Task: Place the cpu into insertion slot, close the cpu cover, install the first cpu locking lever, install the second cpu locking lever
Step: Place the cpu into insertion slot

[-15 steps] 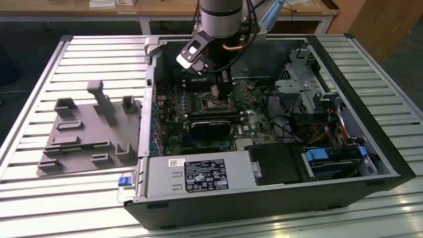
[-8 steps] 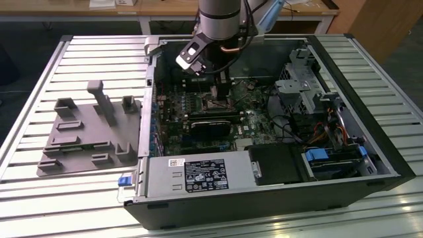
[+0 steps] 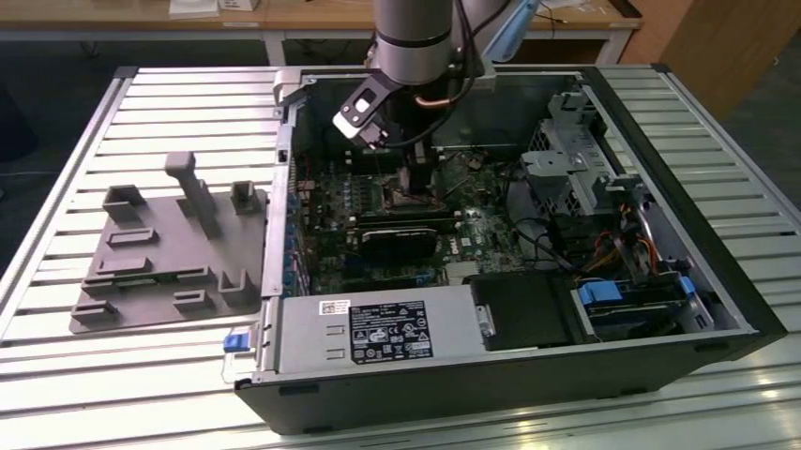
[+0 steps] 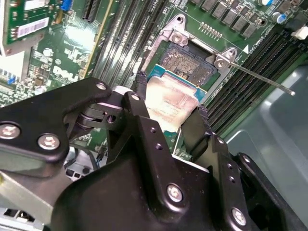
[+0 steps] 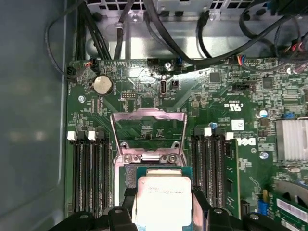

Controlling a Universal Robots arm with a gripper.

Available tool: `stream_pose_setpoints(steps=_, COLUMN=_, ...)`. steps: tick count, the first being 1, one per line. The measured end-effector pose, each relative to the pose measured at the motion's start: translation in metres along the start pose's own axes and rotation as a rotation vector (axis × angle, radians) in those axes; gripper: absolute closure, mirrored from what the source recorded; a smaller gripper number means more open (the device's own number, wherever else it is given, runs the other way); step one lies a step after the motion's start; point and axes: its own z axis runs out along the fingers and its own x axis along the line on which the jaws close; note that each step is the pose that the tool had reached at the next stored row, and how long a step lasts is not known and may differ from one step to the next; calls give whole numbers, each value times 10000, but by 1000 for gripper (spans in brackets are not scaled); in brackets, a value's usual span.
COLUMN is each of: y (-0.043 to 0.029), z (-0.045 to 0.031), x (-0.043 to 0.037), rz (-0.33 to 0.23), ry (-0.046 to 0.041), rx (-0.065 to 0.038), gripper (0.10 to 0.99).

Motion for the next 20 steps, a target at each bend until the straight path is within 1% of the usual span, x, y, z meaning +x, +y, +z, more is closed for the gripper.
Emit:
stream_pose_setpoints(steps=10, y=-36, z=138, x=42, rz=0, ry=-1, rx=0, gripper=549)
stream_pose_setpoints(steps=16, y=-61, z=235, x=62, rz=-1, ry=1, rx=-1, gripper=549)
stream_pose_setpoints(steps=18, y=-65, z=260, x=66, rz=-3, ry=1, rx=-1, gripper=549)
stream_pose_setpoints(steps=20, y=-67, z=267, x=67, rz=-3, ry=0, rx=0, gripper=549)
